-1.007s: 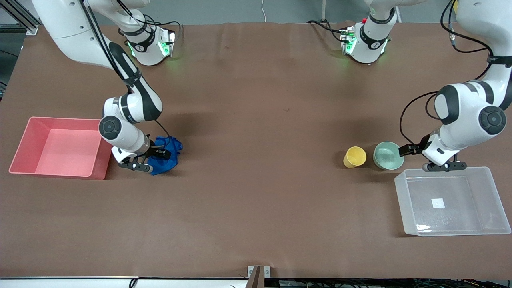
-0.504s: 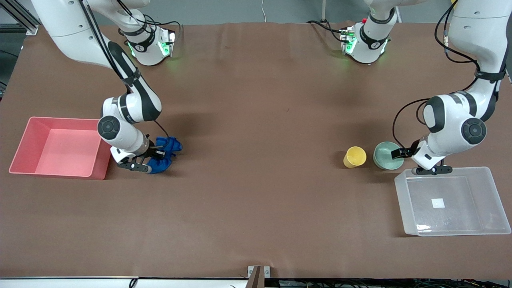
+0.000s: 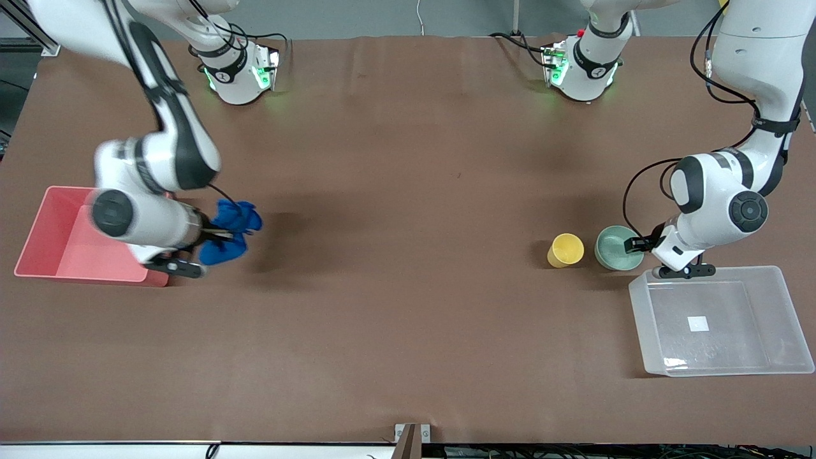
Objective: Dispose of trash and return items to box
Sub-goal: 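Lift the cloth into the pink bin while the left gripper grasps the bowl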
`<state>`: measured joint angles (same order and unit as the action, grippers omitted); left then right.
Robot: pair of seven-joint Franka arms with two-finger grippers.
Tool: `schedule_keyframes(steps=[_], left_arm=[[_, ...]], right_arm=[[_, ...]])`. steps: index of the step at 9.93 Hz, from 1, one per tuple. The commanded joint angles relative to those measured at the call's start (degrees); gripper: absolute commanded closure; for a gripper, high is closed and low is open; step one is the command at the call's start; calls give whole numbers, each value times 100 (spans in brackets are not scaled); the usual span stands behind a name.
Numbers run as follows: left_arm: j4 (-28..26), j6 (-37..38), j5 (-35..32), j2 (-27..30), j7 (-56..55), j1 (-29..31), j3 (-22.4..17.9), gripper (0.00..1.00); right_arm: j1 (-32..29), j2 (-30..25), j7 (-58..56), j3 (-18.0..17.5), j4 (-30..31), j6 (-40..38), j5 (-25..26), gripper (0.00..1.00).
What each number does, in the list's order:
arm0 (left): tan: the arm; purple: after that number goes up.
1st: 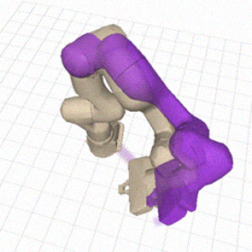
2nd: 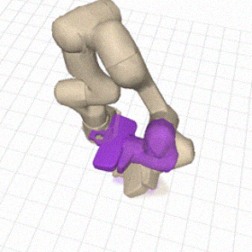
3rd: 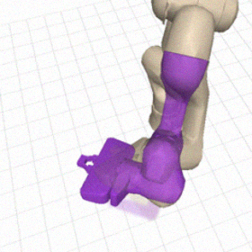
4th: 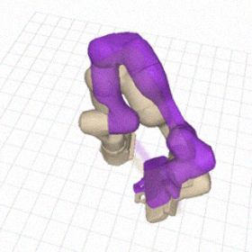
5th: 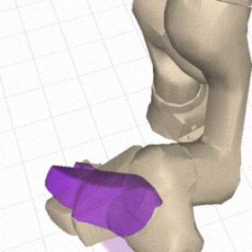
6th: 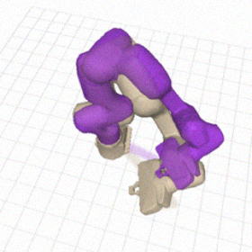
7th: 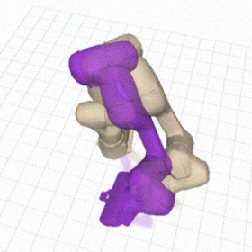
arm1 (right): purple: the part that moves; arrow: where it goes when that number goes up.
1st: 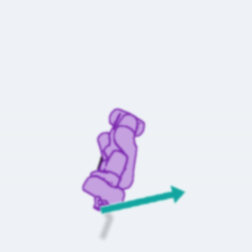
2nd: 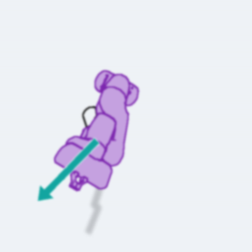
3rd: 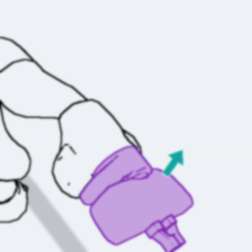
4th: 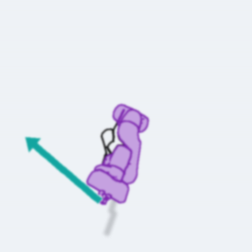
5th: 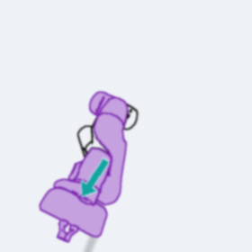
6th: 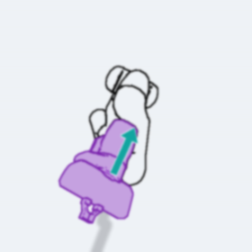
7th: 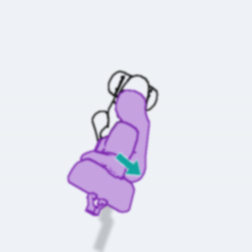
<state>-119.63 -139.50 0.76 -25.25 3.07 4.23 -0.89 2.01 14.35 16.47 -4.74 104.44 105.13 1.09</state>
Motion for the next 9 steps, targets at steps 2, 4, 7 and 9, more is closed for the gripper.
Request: schedule_keyframes(steps=[2,4,7,9], left_arm=[[-69,-174,-112,-165,-8,34,36,93],[-69,-157,-112,-104,-8,34,36,98],[-8,61,-112,229,27,25,36,100],[176,561,-112,502,27,-1,54,100]], right_arm=[[-297,-381,-2263,1233,33,-291,84,98],[-350,-250,-3093,1843,138,233,373,98],[-946,172,-4281,1977,891,1813,375,97],[-1123,339,-4494,1977,1498,2807,375,96]])
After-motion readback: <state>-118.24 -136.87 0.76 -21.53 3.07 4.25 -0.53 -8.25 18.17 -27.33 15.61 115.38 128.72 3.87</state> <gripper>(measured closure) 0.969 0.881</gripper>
